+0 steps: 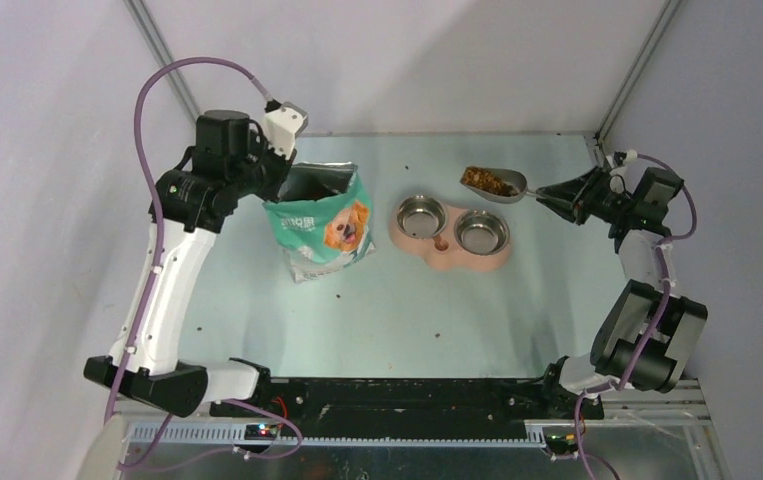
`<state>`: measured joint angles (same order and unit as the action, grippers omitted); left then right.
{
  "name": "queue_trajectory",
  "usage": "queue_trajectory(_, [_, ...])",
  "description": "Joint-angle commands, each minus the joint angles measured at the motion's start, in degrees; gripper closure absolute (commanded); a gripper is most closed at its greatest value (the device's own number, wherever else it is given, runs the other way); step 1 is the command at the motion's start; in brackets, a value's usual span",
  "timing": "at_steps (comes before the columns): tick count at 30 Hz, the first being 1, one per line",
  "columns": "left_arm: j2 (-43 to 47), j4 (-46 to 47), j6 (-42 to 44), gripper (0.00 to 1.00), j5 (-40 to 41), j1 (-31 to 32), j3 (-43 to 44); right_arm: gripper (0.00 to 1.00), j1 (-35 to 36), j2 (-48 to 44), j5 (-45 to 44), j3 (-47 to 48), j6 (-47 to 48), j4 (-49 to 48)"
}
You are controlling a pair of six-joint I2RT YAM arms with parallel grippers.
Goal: Serve the pet food
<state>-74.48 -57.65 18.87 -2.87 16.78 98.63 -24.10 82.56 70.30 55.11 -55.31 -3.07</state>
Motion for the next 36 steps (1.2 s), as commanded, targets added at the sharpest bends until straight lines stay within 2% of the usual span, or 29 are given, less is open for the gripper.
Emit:
queue_trajectory(1, [3.7, 0.9, -0.6, 1.00, 0.1, -0.3, -0.1, 1.00, -2.6, -1.3, -0.2, 0.4, 15.9, 9.6])
queue_trajectory(7, [4.4, 1.0, -1.0, 1.00, -0.2, -0.2, -0.6, 1.00, -5.9, -0.3, -3.8, 0.5, 27.2, 18.4])
queue_trajectory(15, [4.7, 1.3, -2.2, 1.00, -1.2, -0.2, -0.4, 1.00, -3.8, -2.5, -17.8, 3.5, 42.5, 30.1])
queue_trajectory(29, [5.4, 1.1, -3.4, 1.00, -2.6, -0.3, -0.1, 1.00, 11.0, -6.6, -43.3, 11.8, 54.3, 37.6])
queue_trajectory(36, [5.2, 1.5, -3.9, 1.00, -3.4, -0.3, 0.4, 1.00, 22.2, -10.7, -56.6, 15.5, 64.8, 41.4])
